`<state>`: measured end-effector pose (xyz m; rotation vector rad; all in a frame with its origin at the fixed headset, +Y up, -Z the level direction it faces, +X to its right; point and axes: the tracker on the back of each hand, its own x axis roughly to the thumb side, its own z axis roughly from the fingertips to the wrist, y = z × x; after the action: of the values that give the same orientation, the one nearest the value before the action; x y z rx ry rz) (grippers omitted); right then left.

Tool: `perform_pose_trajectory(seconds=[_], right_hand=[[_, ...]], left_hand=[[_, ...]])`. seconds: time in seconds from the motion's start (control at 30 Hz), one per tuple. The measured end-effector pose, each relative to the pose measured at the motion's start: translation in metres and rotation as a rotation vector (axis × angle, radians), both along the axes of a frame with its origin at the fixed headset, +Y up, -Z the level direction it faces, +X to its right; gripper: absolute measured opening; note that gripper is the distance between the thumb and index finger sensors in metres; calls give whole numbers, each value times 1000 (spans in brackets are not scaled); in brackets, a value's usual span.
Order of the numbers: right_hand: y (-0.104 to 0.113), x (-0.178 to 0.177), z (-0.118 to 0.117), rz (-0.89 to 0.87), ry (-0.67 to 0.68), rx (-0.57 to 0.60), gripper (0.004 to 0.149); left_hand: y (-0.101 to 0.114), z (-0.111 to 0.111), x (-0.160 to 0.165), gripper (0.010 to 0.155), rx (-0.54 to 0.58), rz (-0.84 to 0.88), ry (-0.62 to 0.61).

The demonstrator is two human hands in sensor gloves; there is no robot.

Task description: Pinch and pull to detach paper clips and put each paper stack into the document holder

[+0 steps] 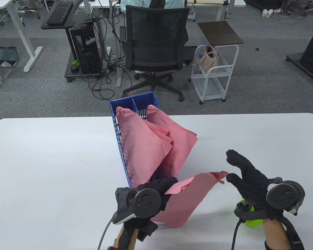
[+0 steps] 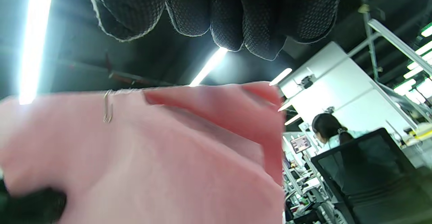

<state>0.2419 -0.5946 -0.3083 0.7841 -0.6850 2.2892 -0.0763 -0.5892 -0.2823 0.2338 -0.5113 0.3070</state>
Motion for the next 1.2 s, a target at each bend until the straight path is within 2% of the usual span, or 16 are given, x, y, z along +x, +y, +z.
perform_pose_trajectory(seconds=[0.2, 0.37, 0.47, 0.63, 0.87, 1.03, 1.2], right_hand=[[0, -38, 17, 164, 3, 99, 59], [-2, -57, 24, 298, -44, 181, 49], [-4, -60, 24, 351, -55, 182, 42], [-3, -58, 24, 340, -4, 162, 35], [4, -47, 26, 311, 10, 131, 34], [8, -38, 26, 278, -19, 115, 34], [12, -20, 27, 248, -124, 99, 34]], left_hand=[[-3, 8, 16, 44, 12, -77, -26], [-5, 11, 23, 43, 8, -120, -46], [-5, 11, 24, 44, 6, -113, -60], [-5, 10, 23, 43, -1, -129, -66], [-2, 10, 20, 43, -21, -117, -78], [0, 9, 16, 43, -24, -116, -58], [8, 10, -3, 43, 22, -69, 18]])
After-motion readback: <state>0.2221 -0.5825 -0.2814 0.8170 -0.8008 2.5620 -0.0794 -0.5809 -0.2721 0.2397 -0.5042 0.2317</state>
